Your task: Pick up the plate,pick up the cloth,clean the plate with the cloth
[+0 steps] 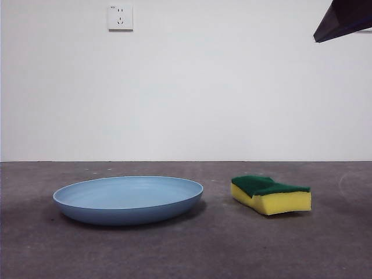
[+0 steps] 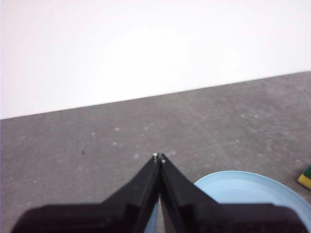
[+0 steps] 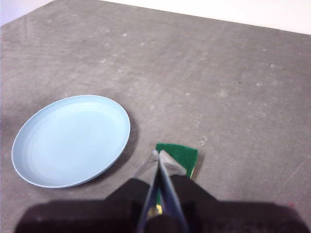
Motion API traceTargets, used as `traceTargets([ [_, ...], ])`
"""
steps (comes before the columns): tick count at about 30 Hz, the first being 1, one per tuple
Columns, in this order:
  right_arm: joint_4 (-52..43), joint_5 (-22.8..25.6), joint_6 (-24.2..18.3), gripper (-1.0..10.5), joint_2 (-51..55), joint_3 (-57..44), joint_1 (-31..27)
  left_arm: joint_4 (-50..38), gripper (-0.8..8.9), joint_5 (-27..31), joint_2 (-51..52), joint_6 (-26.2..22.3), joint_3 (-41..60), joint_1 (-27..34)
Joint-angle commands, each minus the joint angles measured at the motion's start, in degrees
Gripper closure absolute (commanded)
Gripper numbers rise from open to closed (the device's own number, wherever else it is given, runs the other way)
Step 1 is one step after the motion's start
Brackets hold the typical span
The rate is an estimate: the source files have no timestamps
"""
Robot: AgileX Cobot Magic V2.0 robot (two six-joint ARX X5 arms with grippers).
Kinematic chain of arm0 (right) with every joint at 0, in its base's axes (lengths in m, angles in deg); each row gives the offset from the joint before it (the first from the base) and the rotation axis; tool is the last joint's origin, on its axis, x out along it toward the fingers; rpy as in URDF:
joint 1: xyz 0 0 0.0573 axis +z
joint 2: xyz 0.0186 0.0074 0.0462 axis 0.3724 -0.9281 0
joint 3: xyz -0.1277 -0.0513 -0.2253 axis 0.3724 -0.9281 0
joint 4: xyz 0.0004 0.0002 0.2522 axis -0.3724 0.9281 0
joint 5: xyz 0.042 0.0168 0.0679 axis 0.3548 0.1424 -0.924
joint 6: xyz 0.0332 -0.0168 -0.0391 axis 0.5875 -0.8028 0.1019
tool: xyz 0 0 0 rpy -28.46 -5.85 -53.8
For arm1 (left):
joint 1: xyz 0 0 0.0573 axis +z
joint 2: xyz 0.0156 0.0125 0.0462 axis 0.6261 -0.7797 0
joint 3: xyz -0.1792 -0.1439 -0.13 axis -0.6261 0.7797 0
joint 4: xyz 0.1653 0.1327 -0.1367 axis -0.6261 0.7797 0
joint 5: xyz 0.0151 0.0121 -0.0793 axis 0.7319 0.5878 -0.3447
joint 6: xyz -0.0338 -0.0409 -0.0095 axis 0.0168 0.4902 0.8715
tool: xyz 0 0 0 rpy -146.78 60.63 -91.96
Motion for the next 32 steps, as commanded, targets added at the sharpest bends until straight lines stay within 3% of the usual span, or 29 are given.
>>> traceTargets([
  [1,-0.5,0.2,-0.2,9.5,0.1,-0.2,0.0,-2.2,8.17,-0.5,4.2,-0.8,5.0,2.7],
  [12,-0.5,0.2,-0.2,9.5,0.1,-0.2,0.0,-2.0,8.17,-0.3,16.0,1.6,18.1,10.5],
  [21,-0.5,0.2,-0.2,9.5,0.1,-0.2,0.0,6.7,8.17,0.0,17.5,1.6,18.8,11.2],
  [32,-0.5,0.2,-0.2,9.5,0.1,-0.2,0.0,6.2,8.17,-0.1,18.1,2.8,18.8,11.1],
])
